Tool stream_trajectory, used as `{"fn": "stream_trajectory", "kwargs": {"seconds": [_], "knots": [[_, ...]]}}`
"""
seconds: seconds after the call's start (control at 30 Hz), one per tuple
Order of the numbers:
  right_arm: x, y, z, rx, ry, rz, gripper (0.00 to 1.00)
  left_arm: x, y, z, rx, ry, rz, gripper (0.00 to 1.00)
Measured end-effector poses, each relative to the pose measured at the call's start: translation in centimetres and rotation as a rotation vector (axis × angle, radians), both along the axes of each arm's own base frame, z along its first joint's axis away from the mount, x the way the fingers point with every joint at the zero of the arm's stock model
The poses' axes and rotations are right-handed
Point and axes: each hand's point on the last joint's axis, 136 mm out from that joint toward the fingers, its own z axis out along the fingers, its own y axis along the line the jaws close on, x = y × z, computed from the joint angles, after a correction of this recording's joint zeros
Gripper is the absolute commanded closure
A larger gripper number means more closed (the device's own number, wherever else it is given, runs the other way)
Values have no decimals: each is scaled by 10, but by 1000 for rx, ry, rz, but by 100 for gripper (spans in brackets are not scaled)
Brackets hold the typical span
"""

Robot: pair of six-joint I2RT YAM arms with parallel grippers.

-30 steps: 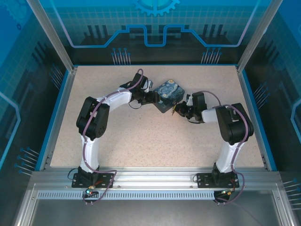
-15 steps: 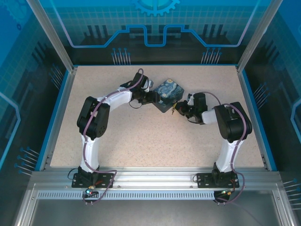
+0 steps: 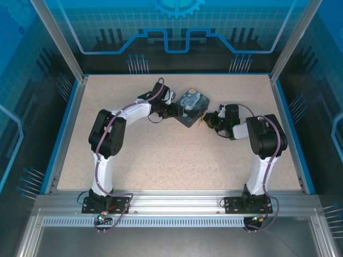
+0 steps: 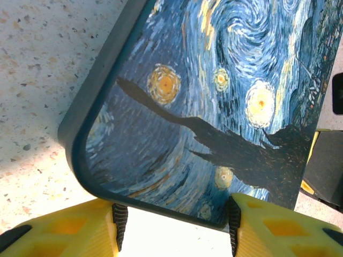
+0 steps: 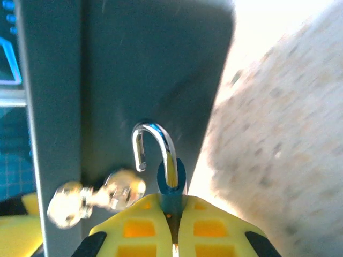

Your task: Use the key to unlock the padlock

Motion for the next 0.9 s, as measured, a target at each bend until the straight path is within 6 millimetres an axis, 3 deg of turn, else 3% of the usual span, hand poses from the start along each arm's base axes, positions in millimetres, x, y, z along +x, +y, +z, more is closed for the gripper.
{"fn": "stream_trajectory", "kwargs": {"seconds": [0.1, 0.27, 0.4, 0.53, 0.6, 0.7, 0.77, 0.9], "knots": [[12, -10, -8, 19, 24, -71, 100, 0, 0, 0, 0, 0, 0, 49], [15, -1, -10, 40, 48, -101, 100, 0, 0, 0, 0, 0, 0, 47], [12, -8, -11, 42, 65, -139, 98, 0, 4, -2, 11, 5, 7, 25], [-1, -24, -2, 31, 84, -181, 53, -2, 10, -5, 22, 24, 19, 14], [-10, -31, 7, 14, 84, -202, 39, -4, 13, -5, 30, 29, 21, 1], [-26, -43, 16, -14, 93, -227, 11, -16, 20, -6, 51, 59, 30, 1], [-35, -53, 25, -35, 97, -252, 0, -26, 27, -3, 69, 75, 36, 1], [-51, -77, 52, -108, 78, -293, 0, -45, 42, 16, 92, 79, 55, 1]]}}
